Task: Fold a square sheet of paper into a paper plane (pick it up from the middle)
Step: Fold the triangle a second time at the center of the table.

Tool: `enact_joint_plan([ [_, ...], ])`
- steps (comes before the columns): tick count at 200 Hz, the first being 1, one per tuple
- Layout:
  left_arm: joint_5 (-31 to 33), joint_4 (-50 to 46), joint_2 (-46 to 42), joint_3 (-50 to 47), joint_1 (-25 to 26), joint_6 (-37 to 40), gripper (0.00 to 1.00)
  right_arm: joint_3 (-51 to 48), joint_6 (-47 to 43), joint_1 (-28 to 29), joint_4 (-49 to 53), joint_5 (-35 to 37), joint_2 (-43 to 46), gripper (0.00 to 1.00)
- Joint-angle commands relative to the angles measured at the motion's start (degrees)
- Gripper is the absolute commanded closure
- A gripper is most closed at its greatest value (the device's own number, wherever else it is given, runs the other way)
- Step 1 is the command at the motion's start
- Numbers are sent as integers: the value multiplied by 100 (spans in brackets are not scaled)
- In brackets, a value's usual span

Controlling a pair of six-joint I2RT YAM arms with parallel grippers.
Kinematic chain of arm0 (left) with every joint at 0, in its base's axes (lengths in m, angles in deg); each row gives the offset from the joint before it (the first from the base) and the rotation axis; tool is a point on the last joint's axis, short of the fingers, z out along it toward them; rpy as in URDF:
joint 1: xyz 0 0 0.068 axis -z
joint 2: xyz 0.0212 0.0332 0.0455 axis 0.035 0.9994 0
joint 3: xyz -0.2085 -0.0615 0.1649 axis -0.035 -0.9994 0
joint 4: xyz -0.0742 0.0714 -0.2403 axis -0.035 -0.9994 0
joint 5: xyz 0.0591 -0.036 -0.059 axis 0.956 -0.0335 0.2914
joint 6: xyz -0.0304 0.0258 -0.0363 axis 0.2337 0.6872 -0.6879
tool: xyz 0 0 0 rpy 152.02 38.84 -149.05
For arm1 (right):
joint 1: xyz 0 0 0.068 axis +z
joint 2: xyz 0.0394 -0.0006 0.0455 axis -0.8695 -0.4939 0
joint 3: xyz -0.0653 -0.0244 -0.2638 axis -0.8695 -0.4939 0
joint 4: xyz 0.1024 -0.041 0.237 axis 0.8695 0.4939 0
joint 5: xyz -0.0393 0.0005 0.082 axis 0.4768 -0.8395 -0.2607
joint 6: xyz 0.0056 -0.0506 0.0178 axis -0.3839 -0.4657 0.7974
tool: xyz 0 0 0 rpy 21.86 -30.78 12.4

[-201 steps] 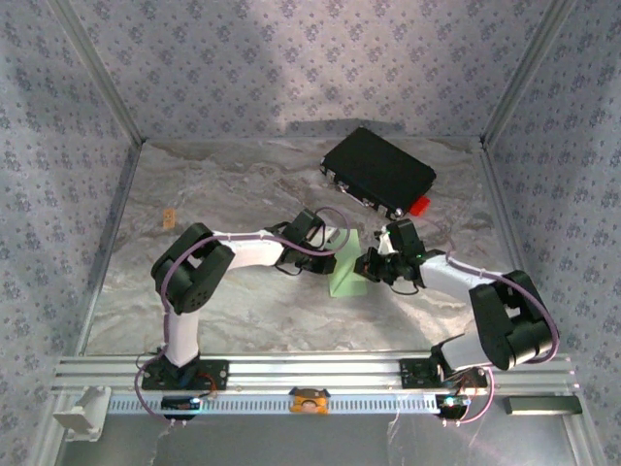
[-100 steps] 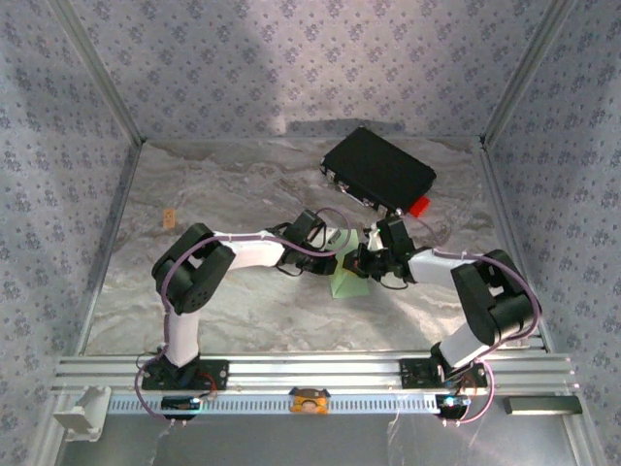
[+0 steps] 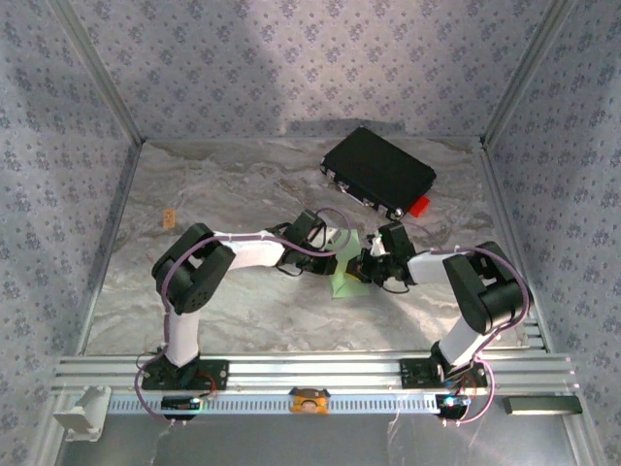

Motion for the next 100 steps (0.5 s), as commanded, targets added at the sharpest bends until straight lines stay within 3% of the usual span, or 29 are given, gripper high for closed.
enact_joint_plan([
  [1, -13, -196, 152, -18, -6, 72, 100, -201, 72, -63, -117, 132, -126, 100],
  [30, -20, -220, 149, -14, -14, 84, 100, -171, 212, -98, -270, 31, 3, 100],
  [63, -13, -251, 159, 13, -23, 97, 100, 320, -79, -166, 302, 20, 219, 100],
  [100, -13, -276, 153, 26, -32, 103, 100, 478, -263, -301, 487, 108, -96, 100],
])
